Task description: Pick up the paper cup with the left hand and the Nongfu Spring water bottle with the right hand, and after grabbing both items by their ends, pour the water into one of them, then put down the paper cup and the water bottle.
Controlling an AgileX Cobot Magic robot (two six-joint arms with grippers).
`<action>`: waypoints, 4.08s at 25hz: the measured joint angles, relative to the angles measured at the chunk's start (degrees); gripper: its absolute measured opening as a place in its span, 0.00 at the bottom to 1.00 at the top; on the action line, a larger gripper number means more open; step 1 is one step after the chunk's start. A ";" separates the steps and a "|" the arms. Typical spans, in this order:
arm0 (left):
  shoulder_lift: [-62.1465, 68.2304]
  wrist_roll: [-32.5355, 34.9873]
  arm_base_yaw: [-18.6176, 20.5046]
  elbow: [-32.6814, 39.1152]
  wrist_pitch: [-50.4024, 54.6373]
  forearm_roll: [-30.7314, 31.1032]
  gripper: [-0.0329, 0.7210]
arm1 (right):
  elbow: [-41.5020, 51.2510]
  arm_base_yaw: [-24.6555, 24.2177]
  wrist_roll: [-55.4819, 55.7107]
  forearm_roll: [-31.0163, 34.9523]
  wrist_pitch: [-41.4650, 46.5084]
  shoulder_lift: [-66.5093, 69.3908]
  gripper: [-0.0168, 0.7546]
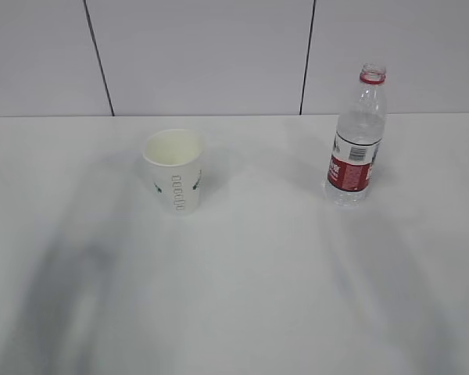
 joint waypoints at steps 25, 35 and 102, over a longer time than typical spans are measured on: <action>20.97 0.00 0.00 0.00 -15.74 7.50 0.70 | 0.97 0.00 -0.19 -5.89 -21.69 24.72 0.78; 27.68 0.00 0.00 7.56 -27.58 7.50 0.70 | 9.01 0.00 -0.19 -6.11 -36.67 32.52 0.78; 38.64 -1.83 0.00 23.60 -51.86 24.29 0.92 | 16.13 -0.09 -1.42 -12.54 -58.56 57.88 0.78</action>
